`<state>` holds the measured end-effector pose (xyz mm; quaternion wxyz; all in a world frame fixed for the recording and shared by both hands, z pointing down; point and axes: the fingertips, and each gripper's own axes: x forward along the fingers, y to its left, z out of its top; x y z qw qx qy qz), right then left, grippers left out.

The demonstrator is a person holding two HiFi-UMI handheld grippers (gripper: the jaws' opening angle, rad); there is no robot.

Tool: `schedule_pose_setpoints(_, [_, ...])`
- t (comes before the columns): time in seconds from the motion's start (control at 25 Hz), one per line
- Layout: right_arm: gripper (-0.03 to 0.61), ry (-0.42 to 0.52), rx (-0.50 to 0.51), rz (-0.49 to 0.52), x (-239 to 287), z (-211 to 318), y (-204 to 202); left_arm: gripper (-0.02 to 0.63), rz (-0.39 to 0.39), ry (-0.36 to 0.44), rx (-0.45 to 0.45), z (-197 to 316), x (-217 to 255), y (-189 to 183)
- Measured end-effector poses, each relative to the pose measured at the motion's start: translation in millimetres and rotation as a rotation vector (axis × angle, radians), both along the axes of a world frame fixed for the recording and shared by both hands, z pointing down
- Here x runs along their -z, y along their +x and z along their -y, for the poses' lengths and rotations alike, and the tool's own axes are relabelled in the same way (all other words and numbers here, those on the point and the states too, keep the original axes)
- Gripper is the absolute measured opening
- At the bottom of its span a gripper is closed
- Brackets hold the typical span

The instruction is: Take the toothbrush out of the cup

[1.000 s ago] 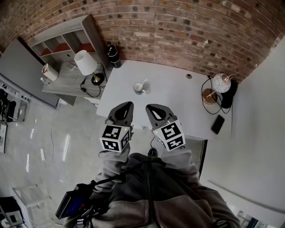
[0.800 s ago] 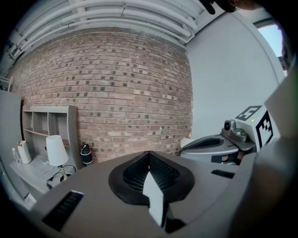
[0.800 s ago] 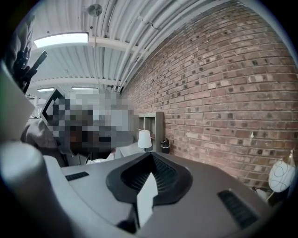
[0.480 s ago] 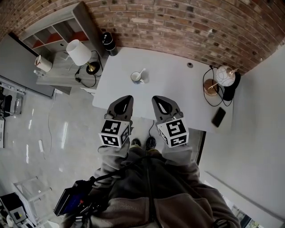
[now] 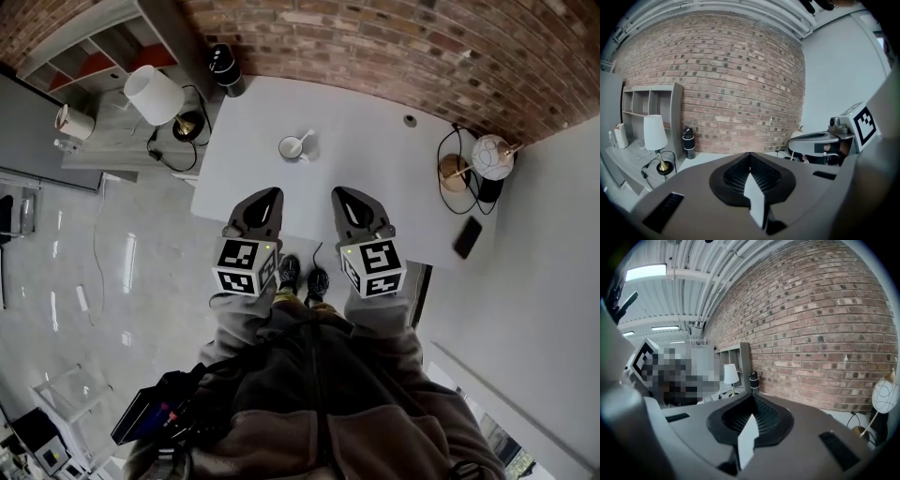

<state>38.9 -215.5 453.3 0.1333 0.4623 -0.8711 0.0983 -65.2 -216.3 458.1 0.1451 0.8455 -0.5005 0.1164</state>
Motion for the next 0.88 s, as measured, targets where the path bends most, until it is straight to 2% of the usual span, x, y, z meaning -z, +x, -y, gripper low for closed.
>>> schedule_pose_setpoints(0.36, [0.002, -0.131, -0.044, -0.063, -55, 35, -2, 0.006, 0.015, -0.117, -0.04, 54, -63, -10])
schedule_pose_setpoints(0.6, [0.002, -0.207, -0.067, -0.062, -84, 55, -2, 0.006, 0.042, -0.171, -0.074, 85, -102, -10])
schedule_pose_setpoints(0.88, [0.002, -0.264, -0.083, -0.066, -111, 73, 4, 0.008, 0.057, -0.185, -0.122, 117, -136, 4])
